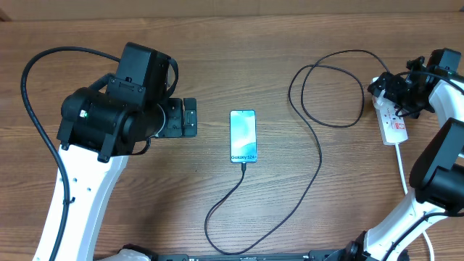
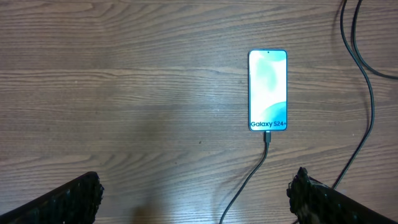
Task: Plug charger to phone and switch on socket
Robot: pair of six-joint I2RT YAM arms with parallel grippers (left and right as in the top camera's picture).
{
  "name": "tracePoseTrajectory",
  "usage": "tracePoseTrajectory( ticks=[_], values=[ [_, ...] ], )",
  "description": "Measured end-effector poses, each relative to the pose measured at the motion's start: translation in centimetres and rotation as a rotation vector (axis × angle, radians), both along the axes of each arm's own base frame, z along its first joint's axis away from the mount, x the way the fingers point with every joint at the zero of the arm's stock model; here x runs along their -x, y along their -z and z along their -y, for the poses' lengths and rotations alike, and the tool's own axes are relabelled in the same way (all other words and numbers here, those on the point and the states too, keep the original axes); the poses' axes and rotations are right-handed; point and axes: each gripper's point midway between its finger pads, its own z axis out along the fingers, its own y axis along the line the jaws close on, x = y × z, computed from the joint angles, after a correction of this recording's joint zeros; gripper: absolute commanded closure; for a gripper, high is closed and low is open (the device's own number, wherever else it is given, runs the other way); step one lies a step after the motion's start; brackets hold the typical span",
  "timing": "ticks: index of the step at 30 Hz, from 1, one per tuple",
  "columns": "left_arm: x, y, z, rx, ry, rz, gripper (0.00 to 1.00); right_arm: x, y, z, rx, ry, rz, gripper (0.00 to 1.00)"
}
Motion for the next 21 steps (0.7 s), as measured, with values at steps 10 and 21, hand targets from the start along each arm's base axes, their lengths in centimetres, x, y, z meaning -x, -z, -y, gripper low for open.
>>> tracePoseTrajectory(
  ticks=[10, 21],
  values=[
    [0.0, 0.0, 0.0, 0.000, 0.000, 0.000, 0.00, 1.0, -0.2, -1.4, -0.064, -0.001, -0.039, 0.00],
    [0.0, 0.0, 0.0, 0.000, 0.000, 0.000, 0.00, 1.1, -0.3, -2.4, -0.105, -0.003, -0.046, 0.00]
  ],
)
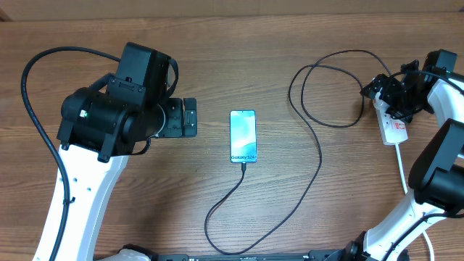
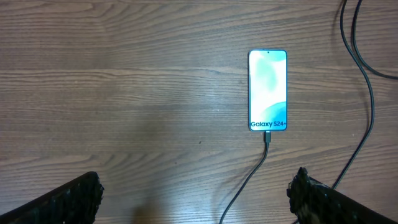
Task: Plug charger to phone and switch on socket
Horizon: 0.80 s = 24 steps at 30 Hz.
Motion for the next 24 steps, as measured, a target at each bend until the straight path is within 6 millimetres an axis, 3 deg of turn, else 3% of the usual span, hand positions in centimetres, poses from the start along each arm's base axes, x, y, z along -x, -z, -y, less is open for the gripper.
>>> tracePoseTrajectory(
  ticks=[8, 16, 19, 24],
  values=[
    [0.0, 0.0, 0.0, 0.000, 0.000, 0.000, 0.00, 1.8, -0.2, -1.0, -0.034, -0.003, -0.098, 0.00],
    [0.0, 0.0, 0.0, 0.000, 0.000, 0.000, 0.01, 2.0, -2.4, 0.3, 0.024, 0.051, -0.140, 0.00],
    [0.0, 0.0, 0.0, 0.000, 0.000, 0.000, 0.00, 2.8, -3.8, 0.6, 0.048, 0.084, -0.153, 0.00],
    [0.0, 0.0, 0.0, 0.000, 0.000, 0.000, 0.00, 4.2, -8.4, 0.7, 0.092, 0.144, -0.112, 0.00]
  ],
)
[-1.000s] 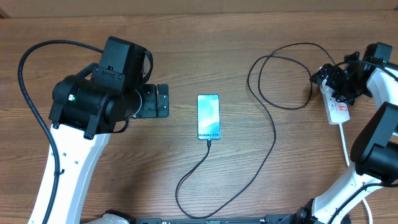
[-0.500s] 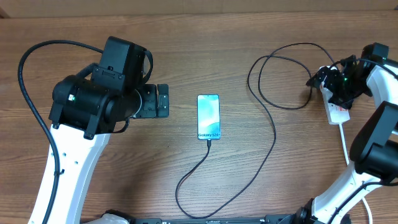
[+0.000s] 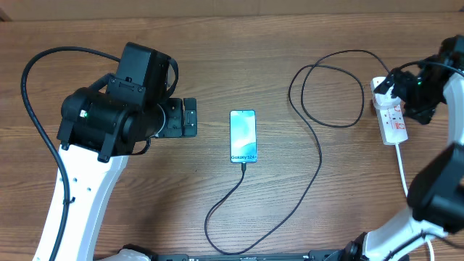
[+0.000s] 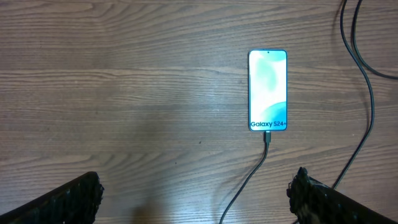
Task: Plug charger to phone and switch on socket
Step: 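Lift the right gripper up and away from the power strip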
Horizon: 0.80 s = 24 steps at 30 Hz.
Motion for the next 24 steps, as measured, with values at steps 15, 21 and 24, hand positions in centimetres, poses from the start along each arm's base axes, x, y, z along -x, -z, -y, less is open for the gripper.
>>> tracePoseTrajectory(
  ticks=[15, 21, 24],
  values=[
    [0.0, 0.0, 0.0, 0.000, 0.000, 0.000, 0.01, 6.9, -10.3, 0.6, 0.186, 0.196, 0.074, 0.00],
    [0.0, 0.0, 0.0, 0.000, 0.000, 0.000, 0.00, 8.8, -13.2, 0.6, 0.238, 0.240, 0.138, 0.00],
    [0.0, 0.0, 0.0, 0.000, 0.000, 0.000, 0.00, 9.0, -13.7, 0.6, 0.244, 0.248, 0.151, 0.00]
  ],
)
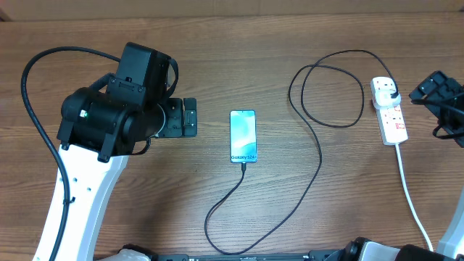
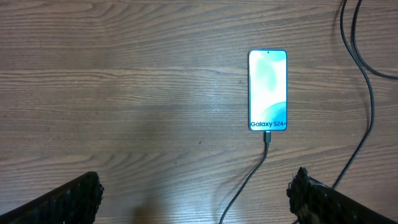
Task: Plug charger to phone and switch on socket
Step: 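Lift the right gripper up and away from the power strip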
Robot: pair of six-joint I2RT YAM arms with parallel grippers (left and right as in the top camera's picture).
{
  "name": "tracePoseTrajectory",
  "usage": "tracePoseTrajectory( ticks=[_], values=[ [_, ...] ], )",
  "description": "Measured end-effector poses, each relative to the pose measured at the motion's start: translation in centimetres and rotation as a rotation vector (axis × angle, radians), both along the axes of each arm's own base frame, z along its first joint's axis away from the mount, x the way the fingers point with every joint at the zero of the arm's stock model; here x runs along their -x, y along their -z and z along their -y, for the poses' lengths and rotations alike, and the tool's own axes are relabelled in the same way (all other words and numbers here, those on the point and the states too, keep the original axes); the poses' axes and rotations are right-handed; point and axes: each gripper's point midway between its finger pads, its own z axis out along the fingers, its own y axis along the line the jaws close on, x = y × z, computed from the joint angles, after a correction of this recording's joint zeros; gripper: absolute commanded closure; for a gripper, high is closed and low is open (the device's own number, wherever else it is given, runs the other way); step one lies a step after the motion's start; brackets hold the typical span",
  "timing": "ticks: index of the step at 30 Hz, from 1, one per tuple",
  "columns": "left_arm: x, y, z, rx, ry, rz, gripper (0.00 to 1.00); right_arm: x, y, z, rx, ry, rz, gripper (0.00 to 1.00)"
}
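The phone lies face up mid-table with its screen lit, showing "Galaxy S24+". The black charger cable is plugged into the phone's bottom end and loops right to the black plug in the white power strip. The strip's switch is too small to read. My left gripper stands open above the table left of the phone, with nothing between its fingers. My right gripper is at the far right edge, clear of the strip, its jaws unclear.
The cable forms a big loop between phone and strip. The strip's white lead runs toward the front right. The left arm's thick black hose arcs over the table's left side.
My right gripper has moved right, from beside the strip's top end to the table's right edge, and the whole strip and plug are uncovered. The left arm, phone and cable are unchanged.
The phone lay lit with the cable plugged in at every moment, and my left gripper stayed open beside it. My right gripper was over the strip's top end, still there at the second moment, then just right of it, and now stands away at the edge.
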Motion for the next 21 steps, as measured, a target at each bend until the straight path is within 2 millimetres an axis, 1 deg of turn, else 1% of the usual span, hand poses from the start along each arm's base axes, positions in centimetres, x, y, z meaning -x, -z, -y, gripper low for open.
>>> tracePoseTrajectory(
  ticks=[21],
  values=[
    [0.00, 0.00, 0.00, 0.000, 0.000, 0.000, 0.01, 0.00, 0.06, 0.13, 0.002, 0.010, -0.002, 0.00]
  ],
)
